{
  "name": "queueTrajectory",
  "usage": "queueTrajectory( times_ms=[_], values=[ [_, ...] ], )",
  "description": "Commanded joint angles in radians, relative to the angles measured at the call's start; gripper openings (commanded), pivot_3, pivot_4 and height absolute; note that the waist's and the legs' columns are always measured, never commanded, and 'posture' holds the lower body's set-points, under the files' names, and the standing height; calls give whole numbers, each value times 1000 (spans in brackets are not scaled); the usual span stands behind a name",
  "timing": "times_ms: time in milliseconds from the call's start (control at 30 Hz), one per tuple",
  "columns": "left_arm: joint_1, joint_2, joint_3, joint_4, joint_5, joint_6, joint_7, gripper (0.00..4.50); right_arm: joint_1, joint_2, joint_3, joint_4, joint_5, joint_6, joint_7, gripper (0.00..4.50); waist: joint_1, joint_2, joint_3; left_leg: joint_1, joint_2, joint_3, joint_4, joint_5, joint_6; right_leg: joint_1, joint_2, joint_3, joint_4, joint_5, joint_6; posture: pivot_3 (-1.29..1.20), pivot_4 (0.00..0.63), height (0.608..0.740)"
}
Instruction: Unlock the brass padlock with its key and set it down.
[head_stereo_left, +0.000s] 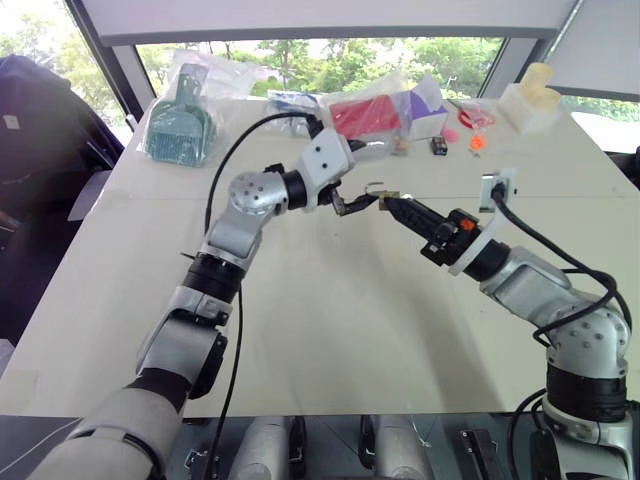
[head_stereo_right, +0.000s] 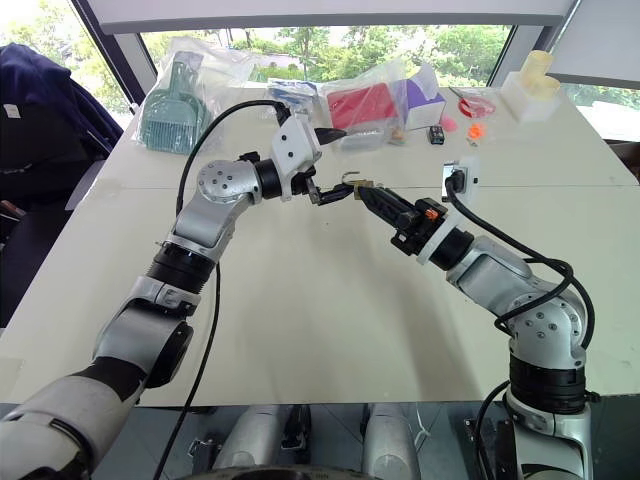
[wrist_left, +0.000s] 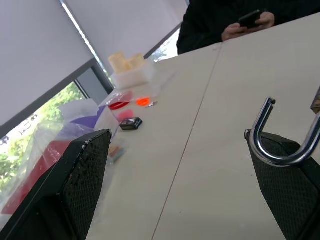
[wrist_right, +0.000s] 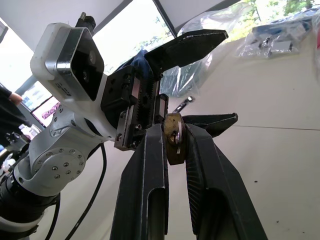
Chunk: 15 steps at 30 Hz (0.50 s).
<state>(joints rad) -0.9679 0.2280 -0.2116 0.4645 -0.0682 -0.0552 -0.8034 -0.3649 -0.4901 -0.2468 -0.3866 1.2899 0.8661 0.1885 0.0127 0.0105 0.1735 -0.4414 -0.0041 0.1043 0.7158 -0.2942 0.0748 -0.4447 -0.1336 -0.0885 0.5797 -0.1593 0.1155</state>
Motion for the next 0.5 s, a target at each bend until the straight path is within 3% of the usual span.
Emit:
queueTrajectory(
  times_ms=[33,133,267,400,500],
  values=[
    [8,17,28,-61,-17,35,-8,4433,5,-3,-18,-6,7,-5,-14,0,0,0,0,0,0,0,0,0,0,0,0,0,0,0,0,0,150,735],
    [64,71,15,-112,-47,147,-96,4433,10,-39,-43,54,-29,9,-43,0,-2,0,0,0,0,0,0,0,0,0,0,0,0,0,0,0,150,735],
    [137,137,14,-247,-127,324,-206,4433,35,-120,26,137,-140,83,-31,0,-2,0,0,0,0,0,0,0,-1,0,0,0,0,0,0,0,150,735],
    [197,196,11,-394,-218,501,-288,4433,12,-91,27,243,-118,170,-40,0,-3,0,0,0,0,0,0,3,-5,-1,0,0,0,-1,-2,0,150,735],
    [231,217,14,-470,-251,572,-296,4433,-19,-110,80,304,-191,216,-2,0,-3,0,0,0,0,0,0,3,-5,-1,0,0,0,-2,-3,0,150,735]
  ],
)
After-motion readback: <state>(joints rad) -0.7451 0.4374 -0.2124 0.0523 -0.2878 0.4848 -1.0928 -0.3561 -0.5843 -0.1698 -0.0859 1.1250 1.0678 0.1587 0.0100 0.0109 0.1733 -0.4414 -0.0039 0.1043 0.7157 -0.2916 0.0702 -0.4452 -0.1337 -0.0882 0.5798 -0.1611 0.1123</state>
